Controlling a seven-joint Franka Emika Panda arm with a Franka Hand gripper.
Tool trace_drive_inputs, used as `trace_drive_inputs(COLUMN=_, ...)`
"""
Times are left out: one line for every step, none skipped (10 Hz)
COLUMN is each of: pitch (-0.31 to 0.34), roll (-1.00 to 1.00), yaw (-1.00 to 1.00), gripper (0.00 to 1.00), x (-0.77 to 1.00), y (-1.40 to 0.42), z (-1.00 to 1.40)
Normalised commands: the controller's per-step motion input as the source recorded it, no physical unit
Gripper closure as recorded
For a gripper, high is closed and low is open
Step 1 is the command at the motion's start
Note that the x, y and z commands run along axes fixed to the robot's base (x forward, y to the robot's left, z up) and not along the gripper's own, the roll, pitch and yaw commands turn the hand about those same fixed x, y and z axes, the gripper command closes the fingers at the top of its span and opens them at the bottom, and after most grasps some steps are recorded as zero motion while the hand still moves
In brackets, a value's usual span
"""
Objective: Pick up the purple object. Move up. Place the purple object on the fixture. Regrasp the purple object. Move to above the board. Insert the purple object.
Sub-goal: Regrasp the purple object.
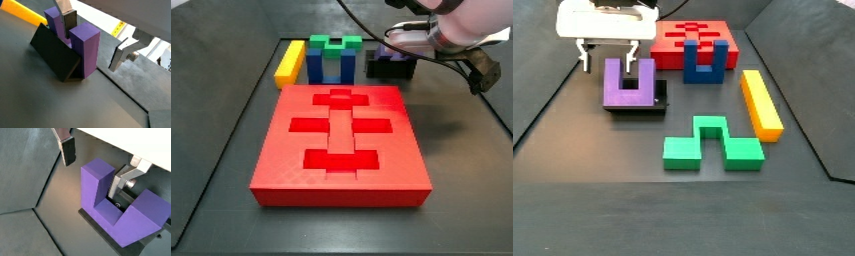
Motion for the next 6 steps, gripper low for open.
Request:
trace_drive_inputs(pitch=0.0, roll=0.0, yaw=0.0, gripper=1.0, x=0.0, y=0.0, z=0.0)
trace_drive_inputs(pitch=0.0, roll=0.0, yaw=0.0, gripper=1.0, x=0.0, y=0.0, z=0.0)
trace_drive_inputs(pitch=0.0, roll=0.0, yaw=0.0, gripper=1.0, x=0.0, y=0.0, z=0.0)
trace_drive_inputs(pitch=0.0, roll=0.0, yaw=0.0, gripper=1.0, x=0.0, y=0.0, z=0.0)
trace_drive_inputs(pitch=0.0, roll=0.0, yaw=0.0, gripper=1.0, x=0.0, y=0.0, z=0.0)
trace_drive_inputs(pitch=0.0, roll=0.0, yaw=0.0, gripper=1.0, x=0.0, y=0.0, z=0.0)
